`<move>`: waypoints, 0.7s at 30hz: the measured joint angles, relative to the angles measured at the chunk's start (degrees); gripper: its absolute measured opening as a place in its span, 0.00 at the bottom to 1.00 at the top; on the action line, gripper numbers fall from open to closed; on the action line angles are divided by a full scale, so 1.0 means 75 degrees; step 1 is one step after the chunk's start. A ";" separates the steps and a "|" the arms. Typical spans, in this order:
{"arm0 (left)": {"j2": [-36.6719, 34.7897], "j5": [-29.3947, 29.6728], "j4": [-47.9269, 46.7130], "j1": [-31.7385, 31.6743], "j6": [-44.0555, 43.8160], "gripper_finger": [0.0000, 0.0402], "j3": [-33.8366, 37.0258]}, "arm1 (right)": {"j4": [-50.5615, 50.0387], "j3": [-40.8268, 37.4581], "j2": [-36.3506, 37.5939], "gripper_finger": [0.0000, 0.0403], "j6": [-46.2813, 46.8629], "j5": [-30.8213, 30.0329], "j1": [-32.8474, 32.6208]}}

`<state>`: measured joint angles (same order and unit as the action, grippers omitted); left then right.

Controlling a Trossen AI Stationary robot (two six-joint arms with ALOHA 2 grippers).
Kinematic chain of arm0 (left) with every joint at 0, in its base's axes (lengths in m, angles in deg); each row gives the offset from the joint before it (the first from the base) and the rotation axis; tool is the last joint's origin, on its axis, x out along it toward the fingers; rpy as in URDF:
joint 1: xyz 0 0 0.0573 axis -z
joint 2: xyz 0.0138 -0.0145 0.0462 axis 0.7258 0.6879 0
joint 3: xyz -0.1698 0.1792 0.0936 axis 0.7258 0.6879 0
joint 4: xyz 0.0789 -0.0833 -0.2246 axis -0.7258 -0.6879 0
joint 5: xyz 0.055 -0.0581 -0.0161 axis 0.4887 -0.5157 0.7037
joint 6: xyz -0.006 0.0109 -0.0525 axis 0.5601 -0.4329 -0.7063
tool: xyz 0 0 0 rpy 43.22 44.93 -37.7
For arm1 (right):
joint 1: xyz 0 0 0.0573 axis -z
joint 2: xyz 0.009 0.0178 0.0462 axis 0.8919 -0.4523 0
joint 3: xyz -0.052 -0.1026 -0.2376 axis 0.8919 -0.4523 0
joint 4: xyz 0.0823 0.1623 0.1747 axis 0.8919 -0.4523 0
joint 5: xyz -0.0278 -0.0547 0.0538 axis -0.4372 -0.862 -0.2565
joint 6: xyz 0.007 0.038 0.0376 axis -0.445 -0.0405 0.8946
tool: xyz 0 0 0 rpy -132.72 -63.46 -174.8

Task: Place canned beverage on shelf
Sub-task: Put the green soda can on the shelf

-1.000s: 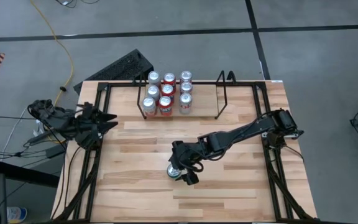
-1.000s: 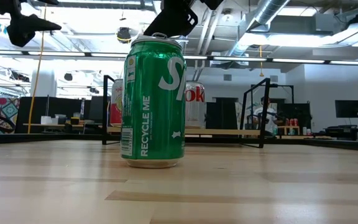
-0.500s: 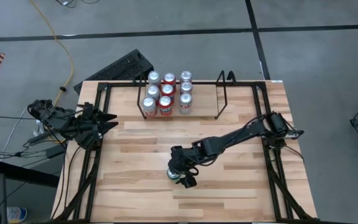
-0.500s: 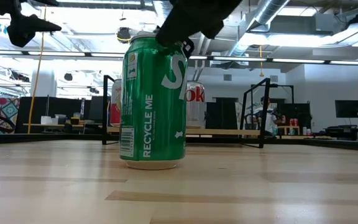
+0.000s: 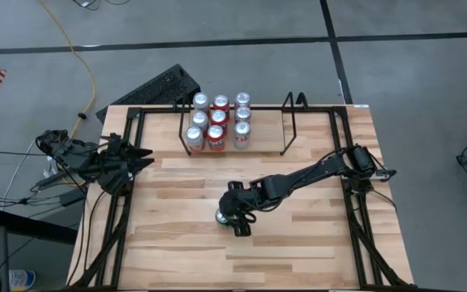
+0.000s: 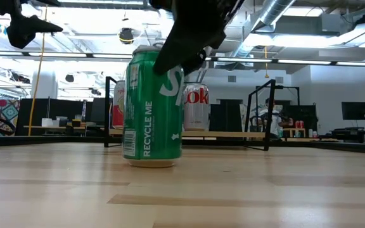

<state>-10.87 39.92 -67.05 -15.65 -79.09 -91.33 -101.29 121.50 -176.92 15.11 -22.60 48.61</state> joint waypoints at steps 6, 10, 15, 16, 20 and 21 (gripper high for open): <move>0.0324 -0.0039 0.0250 -0.0003 0.0012 0.61 0.0000 | 0.0001 0.0006 0.0000 0.57 0.0464 -0.0033 0.0104; 0.0948 -0.0068 0.0581 0.0000 0.0274 0.61 0.0000 | -0.0031 0.0006 0.0000 0.58 0.1332 -0.0479 0.0151; 0.2060 -0.0285 0.1065 0.0000 0.0748 0.61 -0.0003 | -0.0057 0.0006 -0.0003 0.61 0.2054 -0.1263 0.0243; 0.2291 -0.0331 0.1213 0.0000 0.0910 0.61 -0.0003 | -0.0072 0.0006 -0.0003 0.61 0.2152 -0.1345 0.0272; 0.3161 -0.0544 0.1918 -0.0003 0.1662 0.62 -0.0003 | -0.0086 0.0006 -0.0003 0.61 0.2413 -0.1400 0.0400; 0.3358 -0.0580 0.2045 -0.0006 0.1786 0.62 -0.0003 | -0.0084 0.0006 -0.0003 0.61 0.2443 -0.1397 0.0419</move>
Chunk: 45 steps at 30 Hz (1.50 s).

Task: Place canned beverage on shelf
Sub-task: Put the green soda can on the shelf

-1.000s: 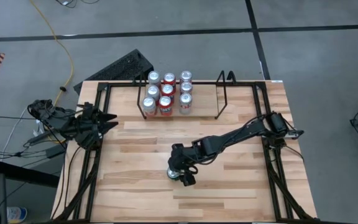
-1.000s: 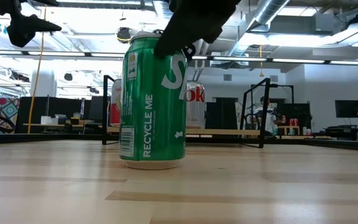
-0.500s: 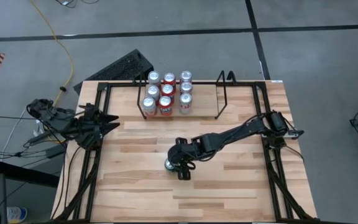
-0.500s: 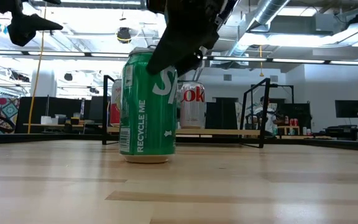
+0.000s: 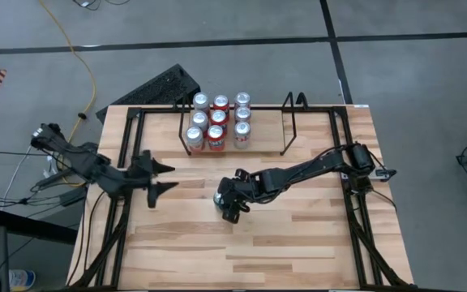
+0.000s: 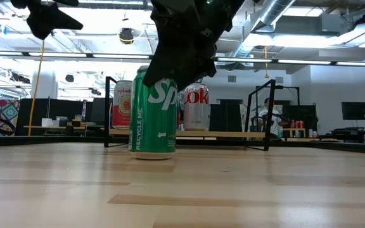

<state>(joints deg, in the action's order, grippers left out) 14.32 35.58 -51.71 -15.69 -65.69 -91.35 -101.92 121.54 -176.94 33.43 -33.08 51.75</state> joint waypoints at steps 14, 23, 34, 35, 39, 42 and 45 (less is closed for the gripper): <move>0.1701 -0.1633 0.0849 -0.1300 0.0784 0.85 0.0000 | 0.0438 -0.0017 -0.0029 0.73 -0.0115 0.0296 0.0099; 0.2159 -0.3222 0.1436 -0.2028 0.1284 0.85 -0.0097 | 0.0490 -0.0013 0.0001 0.90 -0.0225 0.0489 0.0298; 0.3445 -0.3994 0.0780 -0.2403 0.2505 0.84 -0.1527 | -0.1362 0.1181 0.0387 0.89 -0.1174 0.0487 0.0279; 0.3618 -0.4095 0.0674 -0.2423 0.2613 0.84 -0.1654 | -0.1719 0.1328 0.0417 0.89 -0.1223 0.0483 0.0266; 0.4348 -0.4329 0.0160 -0.2430 0.3236 0.84 -0.2105 | -0.3114 0.2045 0.0698 0.89 -0.1229 0.0463 0.0157; 0.4847 -0.4392 -0.0180 -0.2422 0.3474 0.84 -0.2483 | -0.4234 0.2543 0.0946 0.89 -0.0931 0.0417 -0.0019; 0.5235 -0.4530 -0.0187 -0.2424 0.3505 0.84 -0.2803 | -0.5459 0.2764 0.1264 0.89 -0.0423 0.0396 -0.0301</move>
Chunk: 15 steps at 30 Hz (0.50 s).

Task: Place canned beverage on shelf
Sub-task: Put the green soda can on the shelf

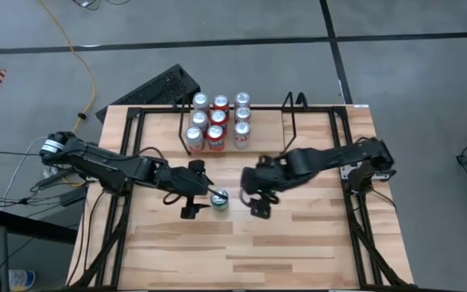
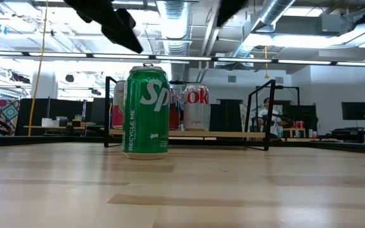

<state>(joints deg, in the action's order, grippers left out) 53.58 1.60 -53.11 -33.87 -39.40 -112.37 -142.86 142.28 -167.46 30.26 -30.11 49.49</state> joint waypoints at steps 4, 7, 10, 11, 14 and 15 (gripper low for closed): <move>0.0383 -0.0006 0.0012 -0.0003 0.0475 0.84 -0.0265 | -0.0969 0.0042 0.0663 0.89 0.1057 -0.0565 -0.0549; 0.0655 -0.0135 -0.0015 -0.0040 0.0508 0.84 -0.0301 | -0.1768 0.0039 0.1029 0.89 0.2035 -0.1279 -0.1067; 0.0834 -0.0235 0.0133 -0.0118 0.0441 0.84 -0.0309 | -0.2342 0.0035 0.1203 0.89 0.2989 -0.2010 -0.1533; 0.0878 -0.0118 0.0246 -0.0143 0.0471 0.84 -0.0309 | -0.2487 0.0031 0.1257 0.89 0.3274 -0.2237 -0.1686; 0.1025 0.0171 0.0350 -0.0160 0.0708 0.84 -0.0312 | -0.2697 0.0036 0.1300 0.89 0.3890 -0.2633 -0.1994; 0.1091 0.0181 0.0396 -0.0160 0.0736 0.84 -0.0314 | -0.2748 0.0036 0.1292 0.89 0.4023 -0.2672 -0.2073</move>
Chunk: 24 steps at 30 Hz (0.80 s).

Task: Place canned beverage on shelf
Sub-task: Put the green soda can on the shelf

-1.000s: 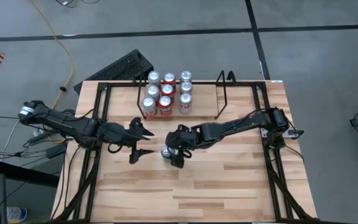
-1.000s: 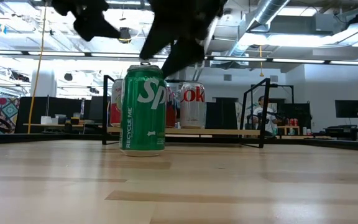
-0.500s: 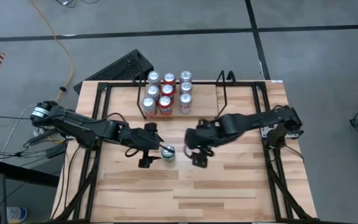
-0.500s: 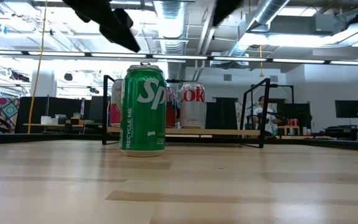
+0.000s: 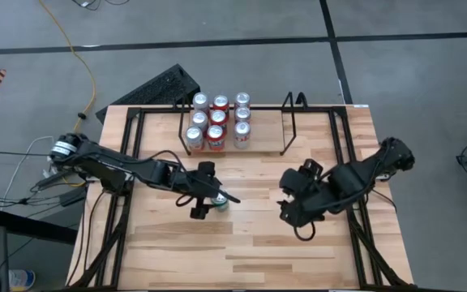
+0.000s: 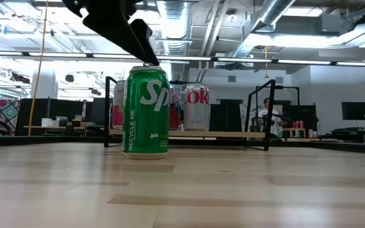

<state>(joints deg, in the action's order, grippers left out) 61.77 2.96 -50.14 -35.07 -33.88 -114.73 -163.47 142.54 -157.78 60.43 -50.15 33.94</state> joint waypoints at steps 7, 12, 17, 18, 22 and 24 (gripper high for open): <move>0.0558 -0.0167 0.0174 0.0012 -0.0280 0.84 -0.0001 | -0.0135 -0.0097 -0.0189 0.89 0.0479 -0.0089 -0.0323; 0.0866 0.0072 0.0303 0.0009 -0.0490 0.84 -0.0001 | -0.0136 -0.0375 -0.0183 0.88 0.0828 -0.0090 -0.0359; 0.1032 0.0066 0.0138 0.0009 -0.0499 0.84 -0.0001 | -0.0145 -0.0520 -0.0180 0.88 0.0969 -0.0087 -0.0483; 0.1032 0.0032 0.0110 0.0009 -0.0498 0.83 0.0002 | -0.0139 -0.0541 -0.0180 0.88 0.0975 -0.0085 -0.0519; 0.0998 0.0010 0.0227 0.0008 -0.0572 0.76 -0.0001 | -0.0154 -0.0642 -0.0180 0.88 0.0988 -0.0084 -0.0565; 0.0985 0.0010 0.0208 0.0009 -0.0583 0.70 -0.0001 | -0.0168 -0.0643 -0.0183 0.88 0.0988 -0.0084 -0.0560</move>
<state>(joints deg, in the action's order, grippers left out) 69.15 3.03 -48.59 -35.01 -38.26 -114.74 -164.73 137.72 -159.15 67.84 -50.78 29.74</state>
